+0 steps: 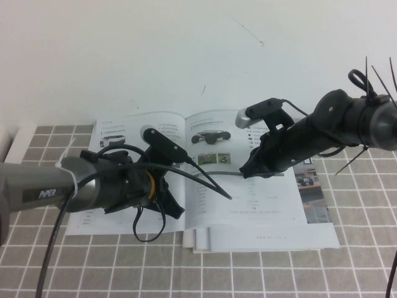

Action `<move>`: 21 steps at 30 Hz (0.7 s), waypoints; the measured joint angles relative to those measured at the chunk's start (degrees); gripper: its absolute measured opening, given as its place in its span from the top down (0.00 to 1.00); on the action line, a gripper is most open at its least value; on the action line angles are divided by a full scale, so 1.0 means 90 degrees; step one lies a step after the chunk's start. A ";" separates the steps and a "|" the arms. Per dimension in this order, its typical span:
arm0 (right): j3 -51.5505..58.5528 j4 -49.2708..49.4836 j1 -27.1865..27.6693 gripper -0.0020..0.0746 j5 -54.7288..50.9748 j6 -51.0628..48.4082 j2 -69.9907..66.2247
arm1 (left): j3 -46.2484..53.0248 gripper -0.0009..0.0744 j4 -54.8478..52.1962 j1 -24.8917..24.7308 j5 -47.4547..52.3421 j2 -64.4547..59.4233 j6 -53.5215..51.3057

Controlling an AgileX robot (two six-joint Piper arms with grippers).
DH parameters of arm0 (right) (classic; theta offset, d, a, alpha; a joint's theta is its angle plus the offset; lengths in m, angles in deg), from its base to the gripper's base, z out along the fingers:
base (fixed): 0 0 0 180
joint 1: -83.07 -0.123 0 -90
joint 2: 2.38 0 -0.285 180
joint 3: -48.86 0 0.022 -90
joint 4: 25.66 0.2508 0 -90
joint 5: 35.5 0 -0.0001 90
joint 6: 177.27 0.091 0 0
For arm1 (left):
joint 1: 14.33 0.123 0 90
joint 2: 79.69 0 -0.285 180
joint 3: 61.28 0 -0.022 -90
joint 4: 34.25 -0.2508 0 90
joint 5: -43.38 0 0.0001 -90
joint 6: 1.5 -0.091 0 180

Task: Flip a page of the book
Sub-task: Open the closed book

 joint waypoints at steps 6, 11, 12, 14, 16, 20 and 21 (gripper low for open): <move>0.0389 -0.0029 -0.0011 0.98 0.0307 0.0003 0.0038 | -0.0013 0.99 -0.0015 0.0000 -0.0011 -0.0104 0.0117; 0.0449 -0.0088 -0.0011 0.98 0.0321 0.0015 0.0086 | -0.0024 0.99 -0.0049 0.0000 0.0183 -0.0080 0.0117; 0.0477 -0.0096 -0.0011 0.98 0.0321 0.0029 0.0124 | -0.0024 0.99 -0.0049 0.0000 0.0301 -0.0033 0.0117; 0.0519 -0.0194 -0.0011 0.98 0.0245 0.0051 0.0246 | -0.0024 0.99 -0.0019 0.0000 0.0615 0.0124 0.0125; 0.0560 -0.0255 -0.0011 0.98 0.0149 0.0062 0.0427 | -0.0012 0.99 0.0066 0.0000 0.0948 0.0398 0.0142; 0.0560 -0.0298 -0.0011 0.98 -0.0006 0.0057 0.1159 | -0.0012 0.99 0.0134 0.0000 0.1250 0.1158 0.0171; 0.0560 -0.0298 -0.0011 0.98 -0.0022 0.0067 0.1407 | -0.0012 0.99 0.0146 0.0000 0.1303 0.1418 0.0194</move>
